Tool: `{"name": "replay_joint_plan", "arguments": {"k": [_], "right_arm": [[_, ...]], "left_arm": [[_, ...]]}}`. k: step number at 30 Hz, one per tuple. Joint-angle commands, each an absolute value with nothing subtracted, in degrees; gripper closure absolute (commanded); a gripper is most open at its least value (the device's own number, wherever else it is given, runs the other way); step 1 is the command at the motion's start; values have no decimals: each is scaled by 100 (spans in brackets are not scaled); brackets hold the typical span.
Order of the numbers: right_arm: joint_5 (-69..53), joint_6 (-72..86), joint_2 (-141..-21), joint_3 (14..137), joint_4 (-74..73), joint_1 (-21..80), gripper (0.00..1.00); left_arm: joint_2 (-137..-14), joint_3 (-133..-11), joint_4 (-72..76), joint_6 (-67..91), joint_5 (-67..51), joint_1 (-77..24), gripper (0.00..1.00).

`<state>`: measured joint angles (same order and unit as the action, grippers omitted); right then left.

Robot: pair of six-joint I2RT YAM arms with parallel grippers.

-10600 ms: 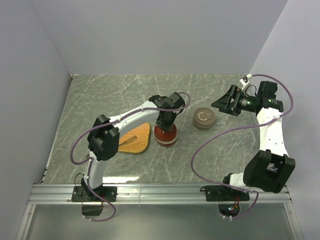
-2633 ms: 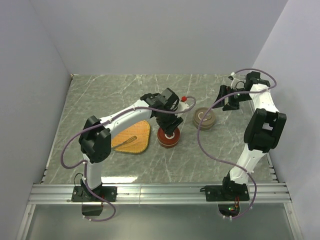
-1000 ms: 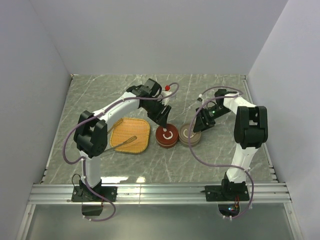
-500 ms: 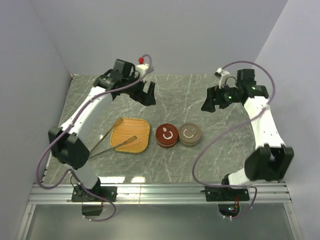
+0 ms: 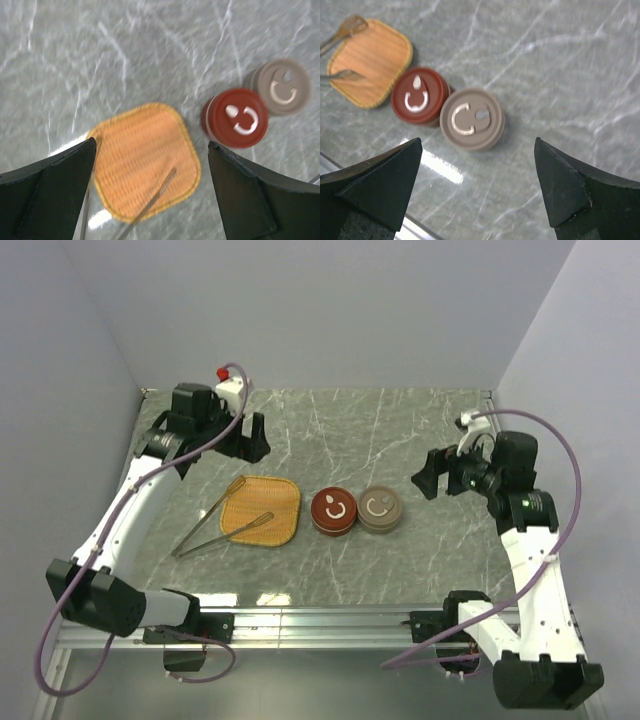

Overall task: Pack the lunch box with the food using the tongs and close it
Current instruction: Reset both arms

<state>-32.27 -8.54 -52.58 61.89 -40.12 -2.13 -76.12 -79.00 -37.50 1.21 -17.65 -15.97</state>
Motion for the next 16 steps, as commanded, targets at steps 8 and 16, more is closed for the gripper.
{"name": "replay_joint_plan", "arguments": {"k": [8, 16], "right_arm": [[-2830, -571, -4324, 5256, -3665, -272, 0], [-2953, -501, -4228, 5247, -3639, -290, 0]], "left_arm": [[-6425, -6777, -3313, 62, -756, -1565, 1], [-6205, -6688, -3313, 62, -905, -1292, 0]]}}
